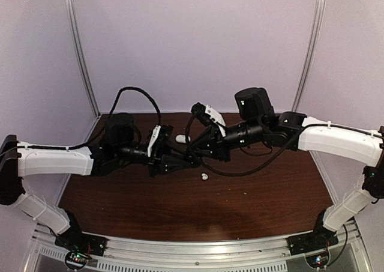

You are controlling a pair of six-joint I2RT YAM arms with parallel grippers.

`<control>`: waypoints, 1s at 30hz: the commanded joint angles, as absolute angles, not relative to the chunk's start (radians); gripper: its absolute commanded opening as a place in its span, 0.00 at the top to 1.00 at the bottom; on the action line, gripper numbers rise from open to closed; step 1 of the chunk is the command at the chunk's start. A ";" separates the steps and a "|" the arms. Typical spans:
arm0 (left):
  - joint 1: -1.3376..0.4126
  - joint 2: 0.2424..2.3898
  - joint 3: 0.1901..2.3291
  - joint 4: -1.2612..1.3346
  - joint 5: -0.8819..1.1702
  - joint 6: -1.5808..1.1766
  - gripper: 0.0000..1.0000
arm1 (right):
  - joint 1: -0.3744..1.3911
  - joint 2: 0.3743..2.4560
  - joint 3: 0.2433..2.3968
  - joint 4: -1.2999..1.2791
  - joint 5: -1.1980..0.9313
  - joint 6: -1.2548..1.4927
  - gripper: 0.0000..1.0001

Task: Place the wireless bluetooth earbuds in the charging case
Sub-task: Pass from the right arm to the left, then pass from the left arm to the right

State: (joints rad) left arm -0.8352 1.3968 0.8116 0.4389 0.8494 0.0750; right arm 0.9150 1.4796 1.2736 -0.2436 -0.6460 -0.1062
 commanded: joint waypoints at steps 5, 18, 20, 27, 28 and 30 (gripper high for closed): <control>-0.827 1.365 0.815 0.484 0.868 0.063 0.84 | 0.923 1.456 1.265 -0.262 -0.609 -0.120 0.97; -0.827 1.373 0.816 0.495 0.862 0.053 0.91 | 0.917 1.349 1.284 -0.158 -0.605 -0.069 0.25; -0.827 1.372 0.817 0.498 0.863 0.051 0.91 | 0.914 1.295 1.252 -0.105 -0.584 -0.064 0.03; -0.821 1.362 0.825 0.536 0.869 0.019 0.91 | 0.904 1.076 1.021 0.056 -0.453 -0.021 0.00; -0.821 1.360 0.827 0.541 0.871 0.015 0.91 | 0.903 1.051 0.981 0.086 -0.431 -0.007 0.00; -0.821 1.356 0.830 0.553 0.876 0.006 0.91 | 0.904 1.009 0.908 0.132 -0.430 0.000 0.00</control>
